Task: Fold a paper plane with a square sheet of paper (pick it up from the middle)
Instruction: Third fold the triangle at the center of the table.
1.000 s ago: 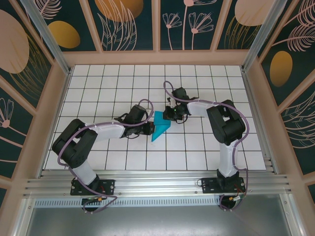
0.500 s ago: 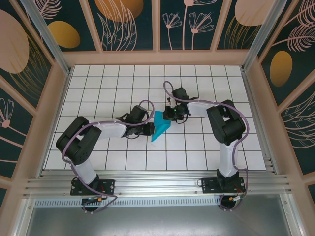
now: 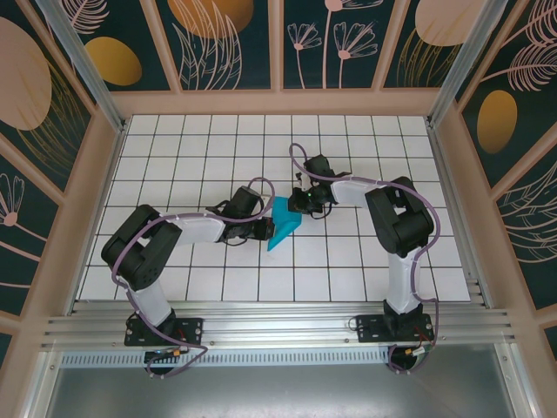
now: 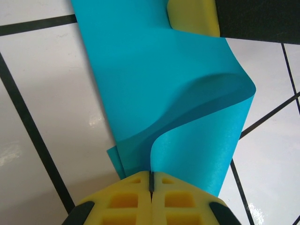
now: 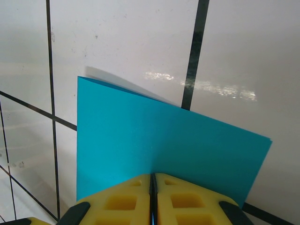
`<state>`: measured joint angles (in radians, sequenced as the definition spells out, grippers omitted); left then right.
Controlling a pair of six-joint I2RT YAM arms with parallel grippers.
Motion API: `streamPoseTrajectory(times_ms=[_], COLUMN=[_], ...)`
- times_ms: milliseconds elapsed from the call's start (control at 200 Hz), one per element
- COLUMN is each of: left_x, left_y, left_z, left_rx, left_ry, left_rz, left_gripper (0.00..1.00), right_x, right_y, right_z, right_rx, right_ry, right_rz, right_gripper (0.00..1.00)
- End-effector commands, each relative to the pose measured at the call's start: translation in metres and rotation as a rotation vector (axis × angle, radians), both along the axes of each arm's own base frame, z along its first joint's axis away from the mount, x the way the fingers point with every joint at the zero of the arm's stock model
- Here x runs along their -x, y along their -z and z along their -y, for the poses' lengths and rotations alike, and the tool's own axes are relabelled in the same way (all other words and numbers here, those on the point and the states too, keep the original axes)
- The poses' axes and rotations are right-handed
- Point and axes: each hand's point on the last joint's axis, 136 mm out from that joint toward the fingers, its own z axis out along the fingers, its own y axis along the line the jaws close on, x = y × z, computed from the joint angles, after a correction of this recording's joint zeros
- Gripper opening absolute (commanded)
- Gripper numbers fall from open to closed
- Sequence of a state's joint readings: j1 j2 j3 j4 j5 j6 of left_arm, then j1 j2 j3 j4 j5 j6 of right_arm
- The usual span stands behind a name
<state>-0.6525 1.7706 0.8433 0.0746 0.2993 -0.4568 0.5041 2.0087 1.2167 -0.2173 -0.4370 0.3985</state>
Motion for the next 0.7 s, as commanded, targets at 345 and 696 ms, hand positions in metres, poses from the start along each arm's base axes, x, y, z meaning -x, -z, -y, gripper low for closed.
streamPoseTrajectory(times_ms=[345, 696], left_x=[-0.001, 0.009], left_y=[0.014, 0.03], left_z=[-0.005, -0.018], left_rx=[-0.033, -0.085], left_ry=[0.019, 0.01], left_rz=[0.0, -0.022], left_gripper=[0.01, 0.0], right_x=[0.028, 0.006], right_y=[0.047, -0.01], right_z=[0.012, 0.006], right_rx=[0.104, 0.009], right_ry=[-0.001, 0.054], right_rz=[-0.108, 0.01], right_gripper=[0.12, 0.14])
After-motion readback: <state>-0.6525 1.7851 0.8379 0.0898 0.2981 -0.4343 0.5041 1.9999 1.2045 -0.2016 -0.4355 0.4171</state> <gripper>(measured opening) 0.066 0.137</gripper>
